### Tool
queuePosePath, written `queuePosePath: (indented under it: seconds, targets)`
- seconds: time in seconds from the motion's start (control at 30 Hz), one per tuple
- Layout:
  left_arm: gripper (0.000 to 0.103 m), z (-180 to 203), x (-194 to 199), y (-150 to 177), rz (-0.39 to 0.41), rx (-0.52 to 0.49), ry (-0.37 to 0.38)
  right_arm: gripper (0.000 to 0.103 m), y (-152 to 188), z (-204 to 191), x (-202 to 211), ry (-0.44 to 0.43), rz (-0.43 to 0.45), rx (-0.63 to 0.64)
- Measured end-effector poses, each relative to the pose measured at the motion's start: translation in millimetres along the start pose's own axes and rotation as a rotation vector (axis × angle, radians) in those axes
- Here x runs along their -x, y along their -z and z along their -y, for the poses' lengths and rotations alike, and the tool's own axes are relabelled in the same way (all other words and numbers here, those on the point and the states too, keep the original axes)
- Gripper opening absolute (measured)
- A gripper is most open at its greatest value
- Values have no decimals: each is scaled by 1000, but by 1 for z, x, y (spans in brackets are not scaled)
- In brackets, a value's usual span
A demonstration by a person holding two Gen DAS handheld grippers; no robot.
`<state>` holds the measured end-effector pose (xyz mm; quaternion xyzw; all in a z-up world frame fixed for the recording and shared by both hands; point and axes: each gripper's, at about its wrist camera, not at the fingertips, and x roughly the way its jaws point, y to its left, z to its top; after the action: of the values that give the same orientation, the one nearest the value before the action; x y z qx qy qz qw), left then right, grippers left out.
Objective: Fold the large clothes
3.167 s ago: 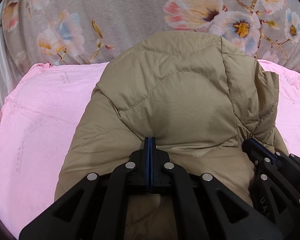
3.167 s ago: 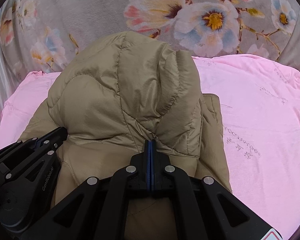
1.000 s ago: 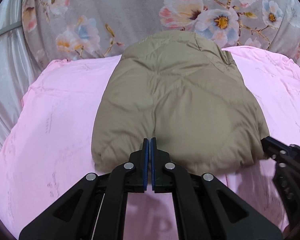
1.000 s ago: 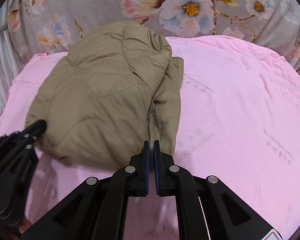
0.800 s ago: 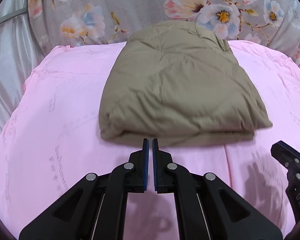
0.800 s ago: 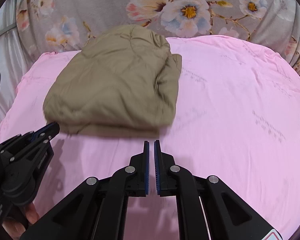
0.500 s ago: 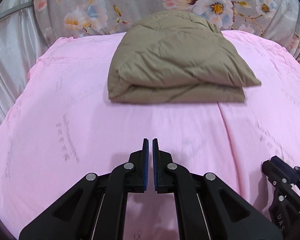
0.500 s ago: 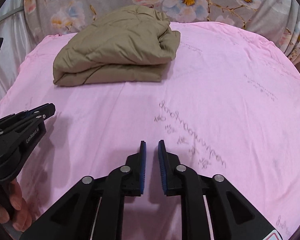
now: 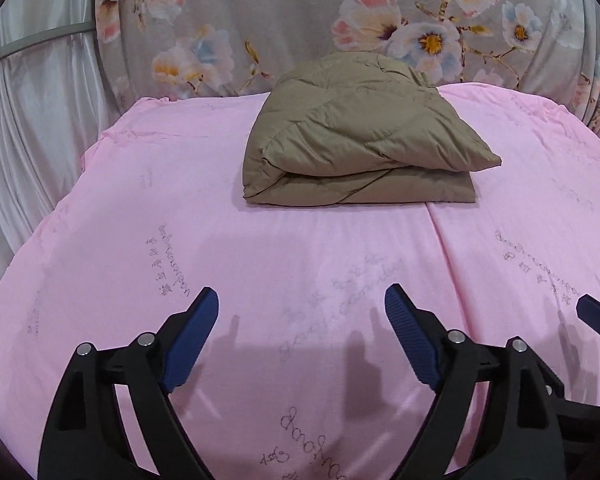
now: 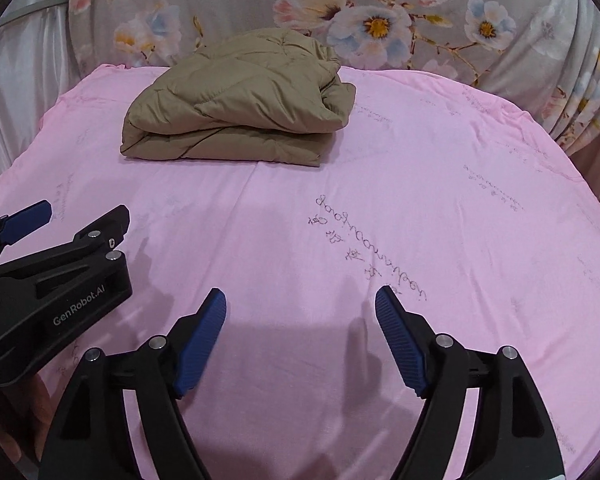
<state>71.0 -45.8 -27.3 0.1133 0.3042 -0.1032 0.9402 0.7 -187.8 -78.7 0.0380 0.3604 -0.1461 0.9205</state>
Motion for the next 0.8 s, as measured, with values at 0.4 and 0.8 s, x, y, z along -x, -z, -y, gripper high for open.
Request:
queuePosePath:
  seconds: [0.4,0.8]
  targets:
    - [95,-5,0,2,-17,32,-37,86,-1,3,6,53,40,-30]
    - [96,-20,6,9,-25,105,-51,87,0,3,7,55,42,-36]
